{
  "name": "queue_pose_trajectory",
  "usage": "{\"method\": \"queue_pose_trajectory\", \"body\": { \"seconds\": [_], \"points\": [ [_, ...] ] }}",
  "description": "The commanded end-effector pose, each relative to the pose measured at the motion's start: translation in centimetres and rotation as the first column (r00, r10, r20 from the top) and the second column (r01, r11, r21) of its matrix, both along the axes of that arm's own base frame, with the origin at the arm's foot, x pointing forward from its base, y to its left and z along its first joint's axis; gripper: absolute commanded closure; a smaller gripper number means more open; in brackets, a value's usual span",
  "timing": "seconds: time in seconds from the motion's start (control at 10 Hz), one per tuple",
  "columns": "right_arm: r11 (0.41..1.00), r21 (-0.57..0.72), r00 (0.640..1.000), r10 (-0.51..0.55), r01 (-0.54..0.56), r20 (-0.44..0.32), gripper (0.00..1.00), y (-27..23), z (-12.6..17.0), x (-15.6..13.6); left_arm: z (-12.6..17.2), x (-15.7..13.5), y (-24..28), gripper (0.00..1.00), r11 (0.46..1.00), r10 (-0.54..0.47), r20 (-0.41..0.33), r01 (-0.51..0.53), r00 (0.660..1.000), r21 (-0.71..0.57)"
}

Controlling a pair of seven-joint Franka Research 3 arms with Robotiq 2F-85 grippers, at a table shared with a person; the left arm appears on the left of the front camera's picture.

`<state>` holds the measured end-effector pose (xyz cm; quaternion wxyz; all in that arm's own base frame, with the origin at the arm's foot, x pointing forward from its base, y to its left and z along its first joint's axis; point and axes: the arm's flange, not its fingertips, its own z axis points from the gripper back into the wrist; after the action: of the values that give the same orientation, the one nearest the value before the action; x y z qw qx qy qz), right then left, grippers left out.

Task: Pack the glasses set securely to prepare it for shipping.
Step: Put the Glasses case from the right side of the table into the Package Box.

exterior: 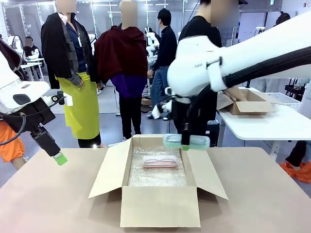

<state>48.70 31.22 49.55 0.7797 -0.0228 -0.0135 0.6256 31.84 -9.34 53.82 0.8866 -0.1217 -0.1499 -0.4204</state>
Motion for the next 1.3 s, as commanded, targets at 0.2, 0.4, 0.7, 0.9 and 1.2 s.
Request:
{"method": "queue_pose_trajectory", "body": {
  "seconds": [0.2,0.4,0.7,0.9,1.2],
  "points": [
    [0.998,0.029,0.998,-0.053,0.052,0.041,0.77,5.8,-2.1,0.3,0.1,-0.1,0.0,0.00,1.000,0.003,0.000,-0.003,1.000,-0.017],
    [0.998,0.032,0.997,-0.053,0.052,0.061,0.77,7.9,-5.0,0.2,0.1,-0.1,0.0,0.00,1.000,0.003,0.000,-0.003,1.000,-0.017],
    [0.999,0.034,0.999,-0.003,0.001,0.037,0.77,8.9,-8.9,0.4,0.1,-0.1,0.0,0.00,1.000,0.003,0.000,-0.003,1.000,-0.017],
    [1.000,-0.009,1.000,-0.003,0.003,0.022,0.77,8.7,-12.0,0.8,0.1,-0.1,0.0,0.00,1.000,0.003,0.000,-0.003,1.000,-0.017],
    [0.998,-0.013,0.998,0.056,-0.056,-0.001,0.77,8.0,-15.3,1.4,0.1,-0.1,0.0,0.00,1.000,0.003,0.000,-0.003,1.000,-0.017]
  ]
}}
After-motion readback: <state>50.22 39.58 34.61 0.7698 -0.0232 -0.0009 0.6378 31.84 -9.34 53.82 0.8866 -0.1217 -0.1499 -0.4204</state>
